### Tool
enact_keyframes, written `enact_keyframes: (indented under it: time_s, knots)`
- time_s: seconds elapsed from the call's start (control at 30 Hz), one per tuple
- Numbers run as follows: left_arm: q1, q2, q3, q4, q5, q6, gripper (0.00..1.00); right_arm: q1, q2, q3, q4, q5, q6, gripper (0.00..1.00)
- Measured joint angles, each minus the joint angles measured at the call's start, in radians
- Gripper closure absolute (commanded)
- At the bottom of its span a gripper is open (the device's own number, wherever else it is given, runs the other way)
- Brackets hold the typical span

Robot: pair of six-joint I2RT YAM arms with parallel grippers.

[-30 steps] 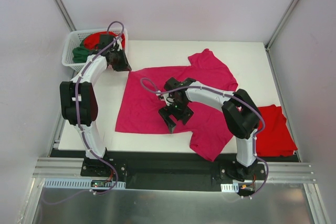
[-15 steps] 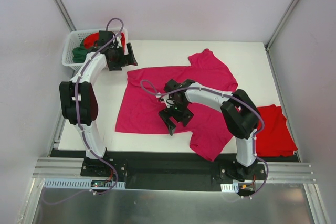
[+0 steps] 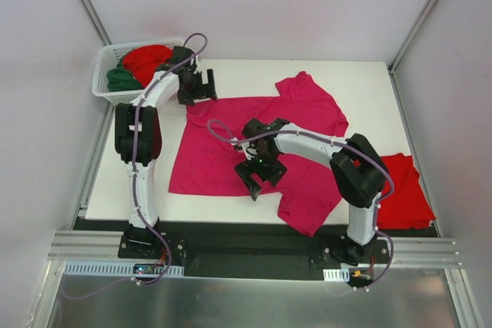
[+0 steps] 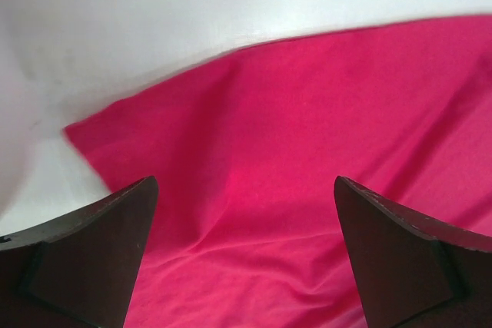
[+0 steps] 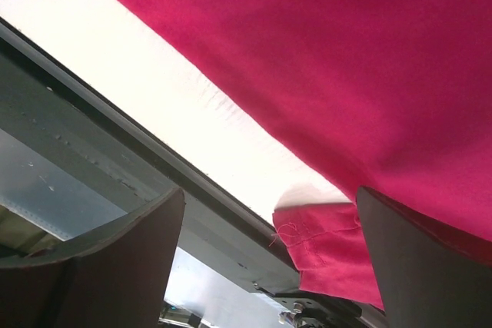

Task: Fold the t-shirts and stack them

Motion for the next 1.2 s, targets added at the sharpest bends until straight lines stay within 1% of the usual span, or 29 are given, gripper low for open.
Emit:
enact_keyframes:
  time_s: [0.23,0.4,0.57,0.73,1.03,1.2]
  knots:
    - [-0.092,0.043,0.043,-0.011,-0.051,0.043,0.01,0.000,-0.003,-0.045,-0.002,0.004,0.000,0.04]
    - [-0.095,0.068,0.049,-0.031,-0.101,0.070,0.01,0.000,-0.003,-0.048,-0.002,0.005,0.000,0.04]
    - [-0.097,0.107,0.071,-0.050,-0.185,0.101,0.01,0.000,-0.003,-0.056,-0.001,0.005,0.000,0.04]
    - [-0.123,0.148,0.125,-0.067,-0.264,0.137,0.01,0.000,-0.012,-0.072,-0.003,0.005,-0.001,0.04]
    - [-0.188,0.186,0.164,-0.081,-0.353,0.190,0.01,0.000,-0.032,-0.097,-0.005,0.005,-0.006,0.04]
    - [-0.216,0.216,0.220,-0.095,-0.390,0.209,0.01,0.000,-0.038,-0.115,-0.008,0.005,-0.009,0.04]
